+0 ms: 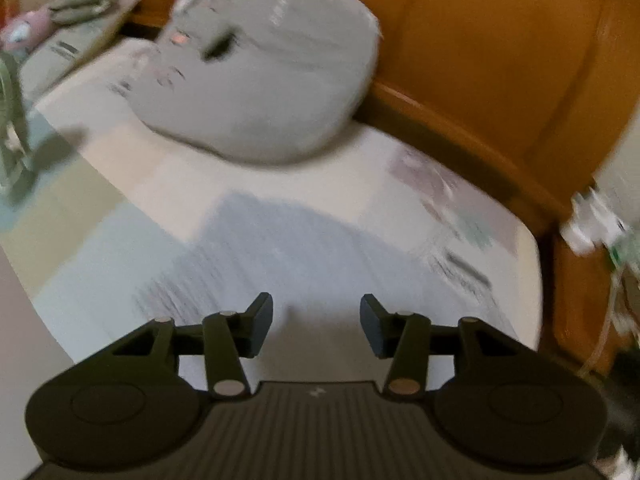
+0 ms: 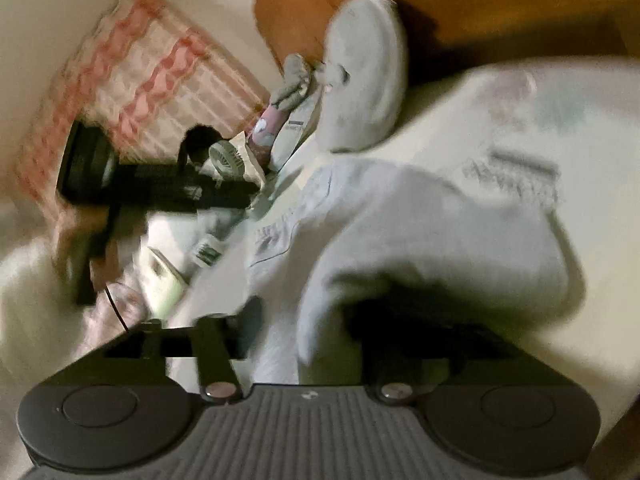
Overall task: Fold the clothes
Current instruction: 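Lift the folded grey sweatpants with both grippers and carry them toward the headboard, then lower the pants onto the bed and open both grippers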
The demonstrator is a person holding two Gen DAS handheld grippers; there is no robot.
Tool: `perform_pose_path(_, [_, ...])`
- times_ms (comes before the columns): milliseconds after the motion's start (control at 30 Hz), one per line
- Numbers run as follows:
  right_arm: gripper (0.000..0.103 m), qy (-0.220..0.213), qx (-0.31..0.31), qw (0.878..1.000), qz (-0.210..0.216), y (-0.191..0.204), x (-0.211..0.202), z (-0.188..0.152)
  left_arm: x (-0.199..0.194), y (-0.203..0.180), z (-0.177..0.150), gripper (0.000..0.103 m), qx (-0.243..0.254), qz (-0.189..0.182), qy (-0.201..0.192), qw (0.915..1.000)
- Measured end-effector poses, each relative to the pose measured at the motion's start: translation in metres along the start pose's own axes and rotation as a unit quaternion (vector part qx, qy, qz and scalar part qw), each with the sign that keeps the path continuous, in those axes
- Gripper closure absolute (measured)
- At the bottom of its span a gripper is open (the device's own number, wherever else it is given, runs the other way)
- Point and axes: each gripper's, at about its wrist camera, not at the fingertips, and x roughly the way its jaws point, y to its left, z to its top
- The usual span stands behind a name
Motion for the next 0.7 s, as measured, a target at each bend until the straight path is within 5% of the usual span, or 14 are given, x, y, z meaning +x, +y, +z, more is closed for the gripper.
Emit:
perform_pose_path(100, [0.023, 0.009, 0.109, 0.994, 0.021, -0.033, -0.007, -0.005, -0.005, -0.014, -0.041, 0.052, 0.0, -0.035, 0.002, 0.9994])
perform_pose_path(200, [0.021, -0.007, 0.215, 0.974, 0.068, -0.064, -0.011, -0.006, -0.019, -0.022, -0.082, 0.048, -0.016, -0.055, -0.024, 0.9981])
perform_pose_path(300, [0.008, -0.041, 0.28, 0.955, 0.092, -0.078, -0.014, -0.001, -0.032, -0.029, -0.115, 0.038, -0.02, -0.072, -0.055, 0.9957])
perform_pose_path(400, [0.011, -0.072, 0.307, 0.946, 0.071, -0.083, -0.016, 0.007, -0.038, -0.037, -0.147, 0.033, -0.034, -0.071, -0.072, 0.9943])
perform_pose_path(467, [0.027, -0.078, 0.27, 0.959, 0.019, -0.075, -0.014, 0.017, -0.036, -0.04, -0.163, 0.033, -0.04, -0.071, -0.068, 0.9943])
perform_pose_path(533, [0.066, -0.078, 0.211, 0.973, -0.044, -0.061, -0.012, 0.025, -0.036, -0.042, -0.173, 0.033, -0.037, -0.062, -0.072, 0.9948])
perform_pose_path(700, [0.084, -0.089, 0.07, 0.986, -0.123, -0.034, -0.016, 0.046, -0.044, -0.036, -0.181, 0.033, -0.048, -0.055, -0.085, 0.9937])
